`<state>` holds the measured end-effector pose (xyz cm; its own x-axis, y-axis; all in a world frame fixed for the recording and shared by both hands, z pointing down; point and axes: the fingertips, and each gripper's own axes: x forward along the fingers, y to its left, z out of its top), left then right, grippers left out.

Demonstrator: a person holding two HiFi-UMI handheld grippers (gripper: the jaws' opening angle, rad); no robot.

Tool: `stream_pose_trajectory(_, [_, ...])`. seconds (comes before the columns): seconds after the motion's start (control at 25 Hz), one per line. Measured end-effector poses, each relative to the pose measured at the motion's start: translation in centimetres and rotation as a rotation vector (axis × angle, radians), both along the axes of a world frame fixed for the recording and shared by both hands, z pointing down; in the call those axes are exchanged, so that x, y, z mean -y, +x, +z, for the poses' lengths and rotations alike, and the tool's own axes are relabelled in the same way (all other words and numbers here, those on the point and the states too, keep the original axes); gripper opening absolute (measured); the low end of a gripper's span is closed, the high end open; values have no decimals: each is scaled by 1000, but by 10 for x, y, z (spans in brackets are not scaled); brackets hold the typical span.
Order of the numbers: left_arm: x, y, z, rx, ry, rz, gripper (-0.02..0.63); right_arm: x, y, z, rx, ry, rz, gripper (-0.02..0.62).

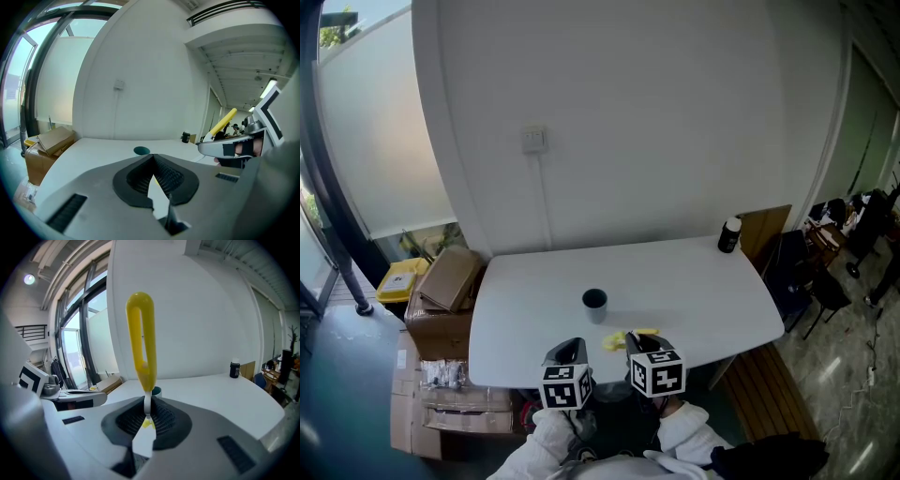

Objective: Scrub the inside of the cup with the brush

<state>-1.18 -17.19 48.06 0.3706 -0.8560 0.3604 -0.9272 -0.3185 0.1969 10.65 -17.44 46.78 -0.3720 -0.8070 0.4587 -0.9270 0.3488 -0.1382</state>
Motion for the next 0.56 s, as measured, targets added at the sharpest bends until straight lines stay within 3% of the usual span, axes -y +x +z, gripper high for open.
stream_pose_trajectory(0.56, [-3,2,-4,-3,23,12,6,-3,-4,-8,3,29,3,84])
